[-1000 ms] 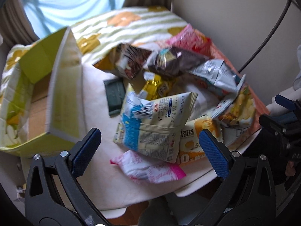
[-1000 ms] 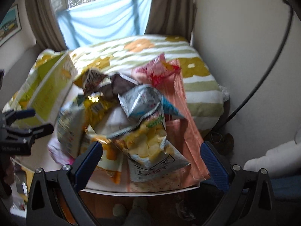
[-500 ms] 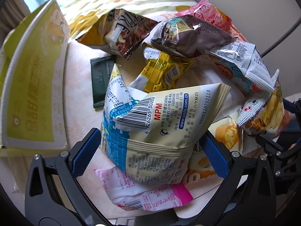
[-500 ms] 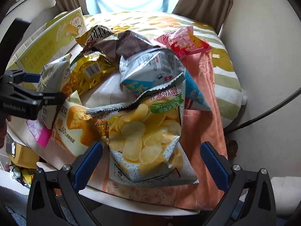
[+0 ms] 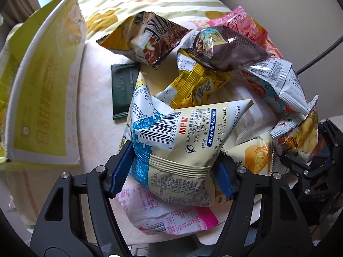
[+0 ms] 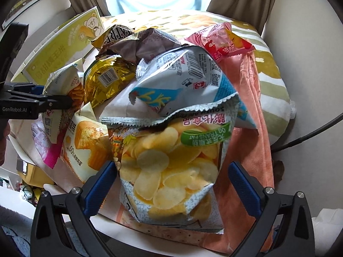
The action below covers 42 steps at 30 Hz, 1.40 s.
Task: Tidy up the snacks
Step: 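Grasp the blue-white MPM bag with the left tool while the right tool grasps the potato chip bag, then carry both bags over the yellow box and open both tools to drop them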
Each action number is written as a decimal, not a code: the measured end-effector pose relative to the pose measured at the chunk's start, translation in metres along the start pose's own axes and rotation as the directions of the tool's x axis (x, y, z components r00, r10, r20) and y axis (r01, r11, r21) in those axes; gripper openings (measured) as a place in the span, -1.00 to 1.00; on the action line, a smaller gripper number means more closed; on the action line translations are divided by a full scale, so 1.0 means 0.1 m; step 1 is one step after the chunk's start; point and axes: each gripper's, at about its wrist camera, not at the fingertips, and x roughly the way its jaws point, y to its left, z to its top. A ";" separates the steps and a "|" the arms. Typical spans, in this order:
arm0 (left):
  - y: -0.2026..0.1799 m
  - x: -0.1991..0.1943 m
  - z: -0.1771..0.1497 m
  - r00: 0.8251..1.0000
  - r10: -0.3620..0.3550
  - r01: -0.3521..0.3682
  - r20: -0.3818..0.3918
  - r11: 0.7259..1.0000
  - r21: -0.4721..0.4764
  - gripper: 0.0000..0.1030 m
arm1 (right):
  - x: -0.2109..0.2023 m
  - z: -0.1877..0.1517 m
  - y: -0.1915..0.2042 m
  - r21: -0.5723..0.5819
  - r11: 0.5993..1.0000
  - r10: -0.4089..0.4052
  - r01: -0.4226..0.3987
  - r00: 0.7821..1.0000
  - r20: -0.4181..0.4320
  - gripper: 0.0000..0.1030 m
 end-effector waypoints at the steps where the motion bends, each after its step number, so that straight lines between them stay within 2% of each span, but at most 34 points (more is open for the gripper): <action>1: 0.00 -0.02 -0.01 1.000 0.000 0.000 0.002 1.000 -0.001 0.27 | 0.01 0.00 -0.01 0.009 1.000 0.008 -0.008 1.000 -0.002 0.99; 4: -0.01 -0.05 -0.01 1.000 -0.002 0.002 0.010 1.000 -0.003 0.25 | 0.03 -0.02 -0.03 0.029 0.999 0.031 -0.031 0.999 -0.013 0.70; 6: -0.01 -0.09 -0.02 1.000 0.002 -0.002 0.021 1.000 0.002 0.24 | 0.04 -0.03 -0.03 0.027 0.999 0.030 -0.029 0.999 -0.019 0.39; 11: -0.04 -0.16 -0.01 0.999 0.010 -0.010 0.048 1.000 0.012 0.23 | -0.03 -0.05 -0.06 0.029 0.998 0.050 -0.049 0.999 -0.008 -0.05; 22: -0.06 -0.55 0.01 0.993 0.005 -0.007 0.116 1.000 0.016 0.23 | -0.41 -0.02 -0.05 0.070 0.997 0.028 -0.032 0.998 0.047 -0.08; 29: -0.01 -0.97 0.06 0.980 0.001 0.003 0.199 1.000 -0.016 0.23 | -0.84 0.13 -0.06 0.070 0.997 0.010 -0.016 0.996 0.086 -0.09; 37: 0.39 -1.54 0.22 0.950 0.033 -0.010 0.312 0.997 -0.075 0.23 | -1.23 0.71 0.19 0.002 1.000 0.027 -0.028 0.982 0.187 -0.09; 42: 0.87 -1.78 0.31 0.931 0.070 -0.035 0.358 0.994 -0.101 0.23 | -1.30 1.19 0.65 -0.057 0.997 0.067 -0.054 0.964 0.258 -0.09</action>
